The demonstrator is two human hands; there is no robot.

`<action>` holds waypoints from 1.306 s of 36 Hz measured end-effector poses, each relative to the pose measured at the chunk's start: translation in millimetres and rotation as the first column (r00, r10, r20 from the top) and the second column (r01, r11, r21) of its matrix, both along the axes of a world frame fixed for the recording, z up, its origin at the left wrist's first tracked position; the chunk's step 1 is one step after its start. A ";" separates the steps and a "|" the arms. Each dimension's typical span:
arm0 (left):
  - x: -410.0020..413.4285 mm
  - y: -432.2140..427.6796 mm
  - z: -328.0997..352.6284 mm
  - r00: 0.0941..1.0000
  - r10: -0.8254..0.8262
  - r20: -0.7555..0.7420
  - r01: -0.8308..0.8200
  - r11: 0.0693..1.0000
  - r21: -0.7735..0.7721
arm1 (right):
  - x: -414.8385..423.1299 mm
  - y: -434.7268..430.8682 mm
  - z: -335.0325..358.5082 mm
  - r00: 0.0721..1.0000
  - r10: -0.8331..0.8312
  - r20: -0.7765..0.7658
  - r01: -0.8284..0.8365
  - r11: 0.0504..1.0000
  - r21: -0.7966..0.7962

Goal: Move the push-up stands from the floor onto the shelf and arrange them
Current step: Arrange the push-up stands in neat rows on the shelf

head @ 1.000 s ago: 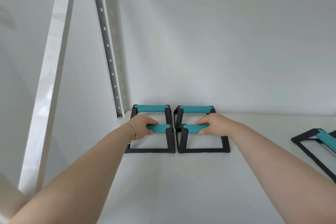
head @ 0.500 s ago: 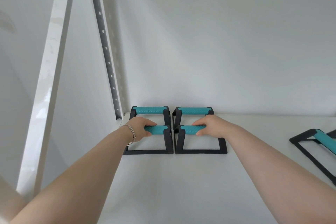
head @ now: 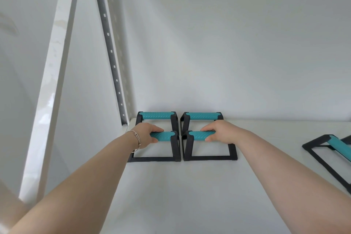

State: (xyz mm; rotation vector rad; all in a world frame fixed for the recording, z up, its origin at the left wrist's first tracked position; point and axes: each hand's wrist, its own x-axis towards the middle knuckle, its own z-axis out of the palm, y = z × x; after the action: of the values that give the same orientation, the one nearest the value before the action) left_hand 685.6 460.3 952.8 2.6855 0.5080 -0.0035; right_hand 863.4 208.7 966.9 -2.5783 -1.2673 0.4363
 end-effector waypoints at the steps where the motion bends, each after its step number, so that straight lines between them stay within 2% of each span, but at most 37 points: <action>1: -0.3 0.1 -0.1 1.000 -0.001 0.002 0.001 1.000 0.000 | -1.0 -0.3 0.0 1.000 -0.005 0.002 0.005 1.000 0.004; 21: 0.3 -0.8 3.0 1.000 -0.004 -0.002 0.004 1.000 0.008 | -12.9 -1.4 0.6 0.998 -0.046 0.032 0.045 0.999 0.022; 31: 0.5 -3.3 0.1 1.000 0.005 -0.007 -0.005 0.999 0.052 | -16.7 0.3 -6.2 0.993 -0.069 0.097 0.069 0.998 -0.004; 40: -0.8 -5.8 -4.8 1.000 0.021 -0.002 -0.021 0.996 0.082 | -24.5 -1.2 -13.6 0.971 -0.046 0.233 0.056 0.998 -0.038; 47: -0.6 -6.2 -5.4 1.000 0.021 -0.010 -0.020 0.996 0.087 | -26.2 -0.5 -14.4 0.968 -0.053 0.244 0.064 0.997 -0.038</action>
State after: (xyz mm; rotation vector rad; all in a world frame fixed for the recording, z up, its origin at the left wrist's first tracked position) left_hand 685.0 454.1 947.4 2.7667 0.5512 0.0103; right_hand 837.3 208.1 952.5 -2.7671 -1.2642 0.1416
